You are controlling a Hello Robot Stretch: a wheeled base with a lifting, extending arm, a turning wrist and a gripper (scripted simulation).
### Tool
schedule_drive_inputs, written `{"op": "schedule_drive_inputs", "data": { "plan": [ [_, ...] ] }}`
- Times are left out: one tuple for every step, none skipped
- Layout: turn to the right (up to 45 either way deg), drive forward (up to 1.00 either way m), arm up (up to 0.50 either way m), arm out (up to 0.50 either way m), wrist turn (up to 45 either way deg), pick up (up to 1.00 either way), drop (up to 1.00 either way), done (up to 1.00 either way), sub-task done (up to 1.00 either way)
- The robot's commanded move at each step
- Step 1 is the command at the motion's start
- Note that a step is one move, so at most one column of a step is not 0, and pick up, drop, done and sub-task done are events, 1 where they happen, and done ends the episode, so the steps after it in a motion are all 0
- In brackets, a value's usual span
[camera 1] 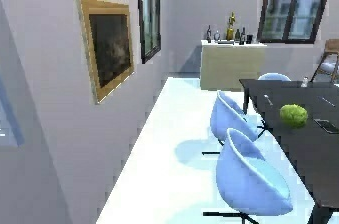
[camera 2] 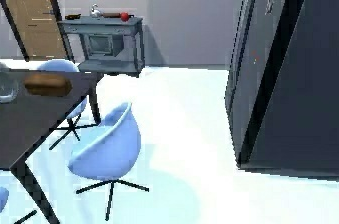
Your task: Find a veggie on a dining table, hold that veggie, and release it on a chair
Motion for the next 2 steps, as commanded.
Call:
{"op": "schedule_drive_inputs", "data": {
  "plan": [
    [0.0,0.5,0.0,0.0,0.0,0.0,0.0,0.0,0.0],
    [-39.0,0.0,0.0,0.0,0.0,0.0,0.0,0.0,0.0]
  ]
}}
